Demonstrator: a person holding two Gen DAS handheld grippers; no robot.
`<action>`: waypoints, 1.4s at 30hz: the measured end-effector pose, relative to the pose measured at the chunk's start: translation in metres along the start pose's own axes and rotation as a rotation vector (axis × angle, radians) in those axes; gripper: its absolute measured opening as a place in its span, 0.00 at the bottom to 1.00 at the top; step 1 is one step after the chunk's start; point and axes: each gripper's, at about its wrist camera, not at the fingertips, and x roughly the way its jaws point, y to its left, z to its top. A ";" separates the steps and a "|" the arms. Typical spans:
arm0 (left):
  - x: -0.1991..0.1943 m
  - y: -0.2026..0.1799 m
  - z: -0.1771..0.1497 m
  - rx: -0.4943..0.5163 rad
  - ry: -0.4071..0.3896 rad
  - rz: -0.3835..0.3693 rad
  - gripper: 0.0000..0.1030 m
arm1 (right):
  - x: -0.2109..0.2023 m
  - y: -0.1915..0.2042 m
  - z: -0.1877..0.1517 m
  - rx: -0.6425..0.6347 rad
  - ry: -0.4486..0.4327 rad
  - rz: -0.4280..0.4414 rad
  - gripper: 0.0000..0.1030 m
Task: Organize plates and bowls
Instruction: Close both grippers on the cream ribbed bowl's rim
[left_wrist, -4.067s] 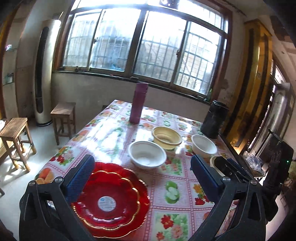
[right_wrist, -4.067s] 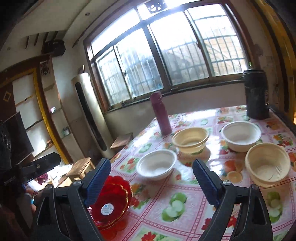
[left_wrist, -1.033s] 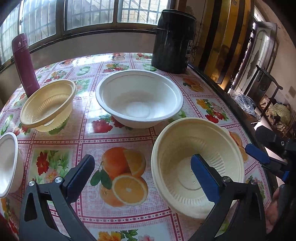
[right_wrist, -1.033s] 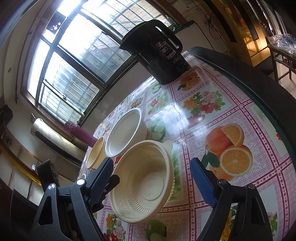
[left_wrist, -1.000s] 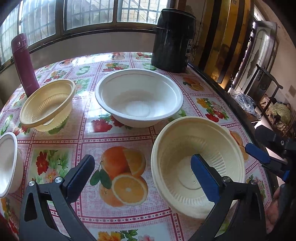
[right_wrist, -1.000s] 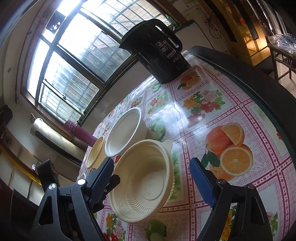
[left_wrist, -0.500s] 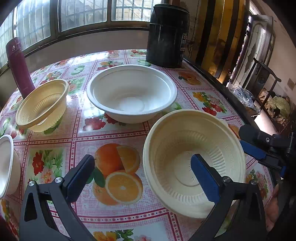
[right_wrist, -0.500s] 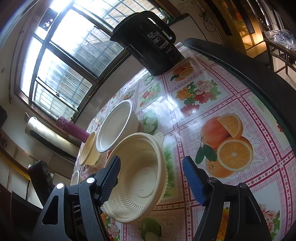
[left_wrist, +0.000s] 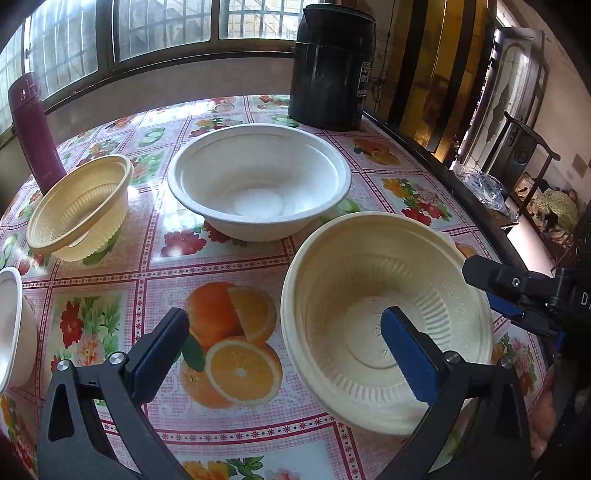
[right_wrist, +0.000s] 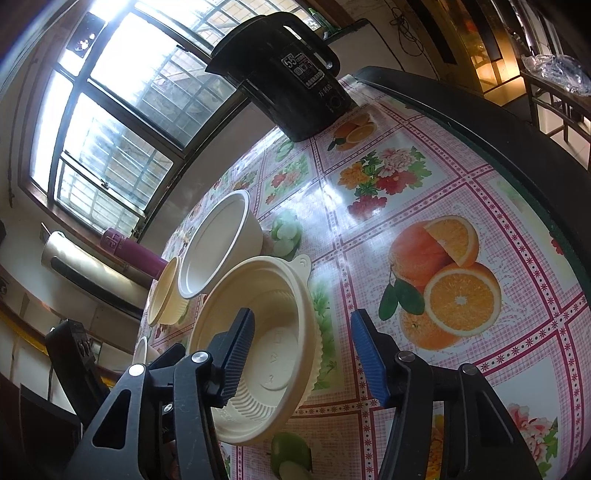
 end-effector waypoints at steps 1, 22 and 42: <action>0.000 0.000 0.000 0.001 0.000 0.001 1.00 | 0.000 0.000 0.000 0.001 -0.001 -0.001 0.55; 0.002 -0.001 0.000 0.005 0.002 -0.005 1.00 | 0.003 0.000 -0.001 -0.003 0.015 -0.014 0.47; 0.008 -0.002 -0.001 0.016 0.004 -0.016 0.86 | 0.004 0.001 -0.001 -0.010 0.014 -0.023 0.39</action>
